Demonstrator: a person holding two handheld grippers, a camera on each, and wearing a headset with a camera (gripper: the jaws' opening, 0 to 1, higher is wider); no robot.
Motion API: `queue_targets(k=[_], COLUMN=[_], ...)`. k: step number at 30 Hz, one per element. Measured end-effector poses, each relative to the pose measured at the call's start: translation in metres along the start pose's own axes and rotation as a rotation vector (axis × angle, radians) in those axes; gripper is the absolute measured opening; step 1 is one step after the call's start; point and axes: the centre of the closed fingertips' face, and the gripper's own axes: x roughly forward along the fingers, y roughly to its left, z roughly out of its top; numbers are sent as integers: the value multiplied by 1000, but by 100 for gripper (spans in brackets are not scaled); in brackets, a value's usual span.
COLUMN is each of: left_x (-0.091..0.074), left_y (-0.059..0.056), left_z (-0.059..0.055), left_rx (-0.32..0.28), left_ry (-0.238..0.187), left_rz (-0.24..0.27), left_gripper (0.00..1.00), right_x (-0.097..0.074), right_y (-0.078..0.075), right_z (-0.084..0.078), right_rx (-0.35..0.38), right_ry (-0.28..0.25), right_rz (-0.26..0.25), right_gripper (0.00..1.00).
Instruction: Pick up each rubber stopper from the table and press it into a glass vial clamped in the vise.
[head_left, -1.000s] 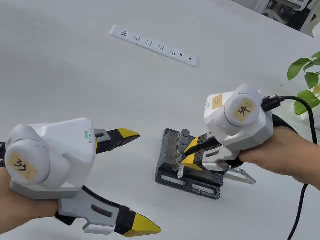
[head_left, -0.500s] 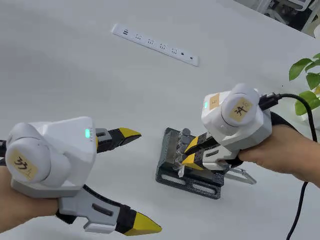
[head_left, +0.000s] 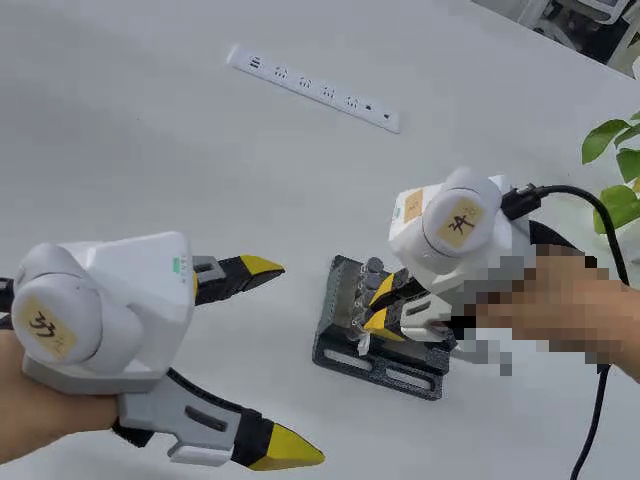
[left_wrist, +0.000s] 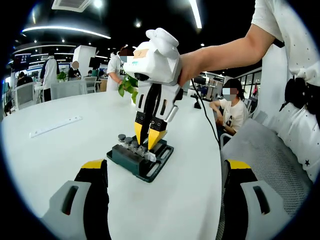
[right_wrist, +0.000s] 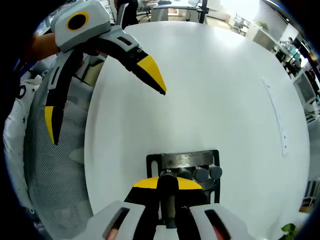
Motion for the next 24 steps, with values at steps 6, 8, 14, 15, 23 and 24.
queue_targets(k=[6,8,14,15,23,24], left_x=[3,5,9,9,8,8], left_y=[0,0,-6,-7,-8,-8], left_z=[3,4,8,10,11,12], left_rx=[1,3,11,11,6,4], left_ry=[-6,-6,-1,-3,-9,-10], left_rz=[-3,-4,-18,-18,-12,-12], left_gripper=[95,95,94,94,94,94], right_x=[1,1,-1,-2,-3,-2], right_y=[-2,-2,-2,-2,-1,-2], right_z=[1,1,-1,-1,-2,-1], right_rx=[15,26,10,9,26,25], right_ry=[35,36,15,11,-32,-34], right_rz=[3,4,8,9,3,3], right_gripper=[4,5,7,7,8,8])
